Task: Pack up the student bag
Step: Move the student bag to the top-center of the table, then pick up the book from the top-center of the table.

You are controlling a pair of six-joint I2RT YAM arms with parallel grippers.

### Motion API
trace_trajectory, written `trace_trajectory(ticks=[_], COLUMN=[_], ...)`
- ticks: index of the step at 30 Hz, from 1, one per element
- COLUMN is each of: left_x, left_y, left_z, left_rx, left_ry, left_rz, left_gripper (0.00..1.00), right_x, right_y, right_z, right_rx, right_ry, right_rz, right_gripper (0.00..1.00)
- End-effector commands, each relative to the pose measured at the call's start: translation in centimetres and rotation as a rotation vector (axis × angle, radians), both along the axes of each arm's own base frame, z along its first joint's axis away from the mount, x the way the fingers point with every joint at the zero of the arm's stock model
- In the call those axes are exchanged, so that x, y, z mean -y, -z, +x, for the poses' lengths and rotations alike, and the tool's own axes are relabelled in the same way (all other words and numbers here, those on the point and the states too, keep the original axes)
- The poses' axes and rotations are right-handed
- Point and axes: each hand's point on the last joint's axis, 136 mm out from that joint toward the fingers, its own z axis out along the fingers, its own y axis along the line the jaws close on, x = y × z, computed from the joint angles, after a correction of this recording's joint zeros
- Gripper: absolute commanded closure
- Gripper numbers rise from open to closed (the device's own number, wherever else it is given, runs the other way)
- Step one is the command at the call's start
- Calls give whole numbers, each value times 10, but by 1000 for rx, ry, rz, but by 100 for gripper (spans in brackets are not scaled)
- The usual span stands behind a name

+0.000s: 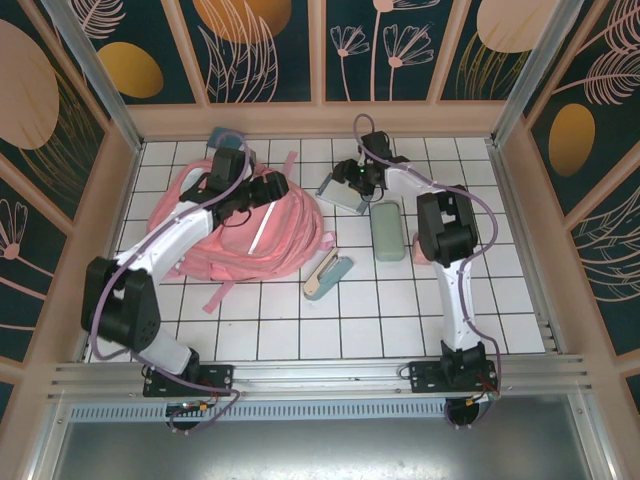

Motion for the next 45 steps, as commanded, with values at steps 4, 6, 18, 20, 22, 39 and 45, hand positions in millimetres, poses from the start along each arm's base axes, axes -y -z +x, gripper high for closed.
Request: trace_trajectory(ticks=[4,6,18,20,22,39,45], left_x=[39,52,108,110,111,107,118], left_y=[0,9,82,93,101,166,180], left_z=[58,73,130,131,131,124,114], left_rx=[37,31,-64,-82,-95,-197,-245], left_ry=[64,86,168,175,179,186,231], left_rz=[-67,-63,-6,-1,9,83,41], left_gripper=[29,32,32,32,32,43,49], right_x=[22,26,36,47,60,44,22], right_y=[-65,-60,-2,6,14,34,36], right_z=[-17,-27,-78,-81,-84,-47,-40], right_rx=[100,64,-138,-153,-175,-172,-162], right_ry=[57,68,130,155,187,164,102], right_rz=[29,27,-30,-81,-138,-79,-41], right_gripper=[38,38,39,39,38,43,49])
